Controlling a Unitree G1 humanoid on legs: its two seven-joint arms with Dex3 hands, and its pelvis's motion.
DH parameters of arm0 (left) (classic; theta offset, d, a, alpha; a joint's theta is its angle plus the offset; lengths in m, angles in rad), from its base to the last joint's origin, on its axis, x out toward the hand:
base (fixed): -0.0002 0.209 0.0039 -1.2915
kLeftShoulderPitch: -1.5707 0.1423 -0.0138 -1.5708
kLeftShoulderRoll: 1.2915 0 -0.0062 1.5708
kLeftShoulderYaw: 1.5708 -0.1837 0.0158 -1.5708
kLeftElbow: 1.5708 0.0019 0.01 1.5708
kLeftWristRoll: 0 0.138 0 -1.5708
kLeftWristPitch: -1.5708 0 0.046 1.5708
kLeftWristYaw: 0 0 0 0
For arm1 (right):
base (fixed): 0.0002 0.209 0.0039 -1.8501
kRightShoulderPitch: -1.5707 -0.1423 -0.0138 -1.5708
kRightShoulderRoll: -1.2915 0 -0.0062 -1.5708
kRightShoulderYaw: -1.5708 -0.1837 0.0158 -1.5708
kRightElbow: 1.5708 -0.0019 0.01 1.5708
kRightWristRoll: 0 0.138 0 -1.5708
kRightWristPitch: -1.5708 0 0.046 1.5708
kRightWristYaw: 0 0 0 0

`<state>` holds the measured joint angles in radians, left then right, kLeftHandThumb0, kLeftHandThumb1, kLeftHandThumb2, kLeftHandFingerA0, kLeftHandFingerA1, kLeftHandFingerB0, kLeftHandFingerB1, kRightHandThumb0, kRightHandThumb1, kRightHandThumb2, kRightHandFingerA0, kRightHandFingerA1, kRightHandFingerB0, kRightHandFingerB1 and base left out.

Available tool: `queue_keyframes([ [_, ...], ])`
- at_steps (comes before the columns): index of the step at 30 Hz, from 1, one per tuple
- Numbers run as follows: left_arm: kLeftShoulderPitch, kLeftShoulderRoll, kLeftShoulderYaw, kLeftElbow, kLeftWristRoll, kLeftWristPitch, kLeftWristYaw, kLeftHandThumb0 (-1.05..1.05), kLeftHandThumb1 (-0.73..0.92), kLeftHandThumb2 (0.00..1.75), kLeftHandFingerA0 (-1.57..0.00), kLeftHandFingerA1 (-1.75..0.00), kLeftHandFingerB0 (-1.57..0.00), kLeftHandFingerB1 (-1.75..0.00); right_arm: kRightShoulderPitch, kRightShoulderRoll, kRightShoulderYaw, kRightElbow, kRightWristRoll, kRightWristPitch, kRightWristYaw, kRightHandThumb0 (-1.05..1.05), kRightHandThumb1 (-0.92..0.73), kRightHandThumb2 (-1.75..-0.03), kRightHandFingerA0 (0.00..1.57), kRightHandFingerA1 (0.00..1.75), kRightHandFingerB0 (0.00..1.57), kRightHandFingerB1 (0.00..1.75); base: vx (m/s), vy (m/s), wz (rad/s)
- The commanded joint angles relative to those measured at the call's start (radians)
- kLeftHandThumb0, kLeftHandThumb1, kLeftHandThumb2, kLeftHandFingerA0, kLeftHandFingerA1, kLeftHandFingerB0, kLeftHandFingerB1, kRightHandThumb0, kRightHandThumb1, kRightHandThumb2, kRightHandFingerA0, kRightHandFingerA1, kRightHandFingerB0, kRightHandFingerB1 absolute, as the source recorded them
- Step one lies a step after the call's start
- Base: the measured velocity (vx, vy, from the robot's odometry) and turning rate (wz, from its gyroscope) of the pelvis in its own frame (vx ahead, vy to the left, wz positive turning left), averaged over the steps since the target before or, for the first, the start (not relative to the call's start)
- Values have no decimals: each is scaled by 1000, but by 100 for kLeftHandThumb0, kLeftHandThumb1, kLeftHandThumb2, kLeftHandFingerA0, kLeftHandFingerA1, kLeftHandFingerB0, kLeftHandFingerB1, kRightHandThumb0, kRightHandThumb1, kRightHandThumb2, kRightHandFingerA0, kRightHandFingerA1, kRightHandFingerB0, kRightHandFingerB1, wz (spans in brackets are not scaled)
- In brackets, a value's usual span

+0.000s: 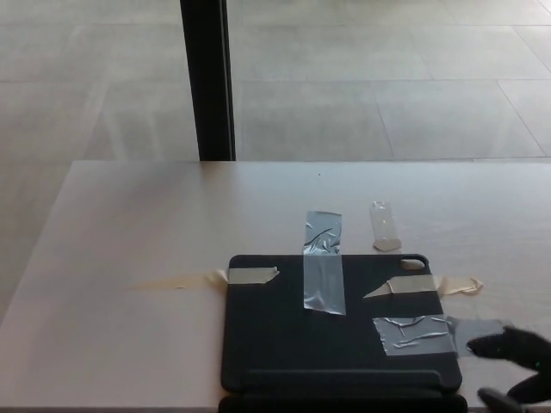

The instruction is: The robot uses its right hand to open a folded tablet cover kept in the middle of the desk

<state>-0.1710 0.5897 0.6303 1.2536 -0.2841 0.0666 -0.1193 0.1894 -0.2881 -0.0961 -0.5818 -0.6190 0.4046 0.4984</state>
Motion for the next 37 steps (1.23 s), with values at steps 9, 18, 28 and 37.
queue_keyframes([
  [9, 71, 11, -4, 18, -10, -1, -4, -81, 85, 65, -76, -75, -54, -65, -172, -174, -1074, 788, 633, -204, -334, -80, -84, -67, 74, 46, 51, 39, 0, 0, 0],
  [18, 84, 2, 2, 15, -18, -5, -12, -79, 87, 64, -70, -74, -54, -63, -152, -136, -1179, 1137, 600, -394, -736, -88, -92, -69, 70, 75, 53, 43, 0, 0, 0],
  [28, 88, 9, 11, 14, -27, 4, -15, -79, 86, 65, -68, -75, -53, -64, -125, -132, -1252, 1376, 673, -485, -764, -90, -92, -68, 60, 65, 62, 50, 0, 0, 0],
  [37, 81, -2, 18, 26, -33, 5, -2, -79, 85, 65, -69, -74, -53, -64, -106, -135, -1168, 1446, 565, -450, -805, -89, -92, -78, 77, 83, 74, 71, 0, 0, 0],
])
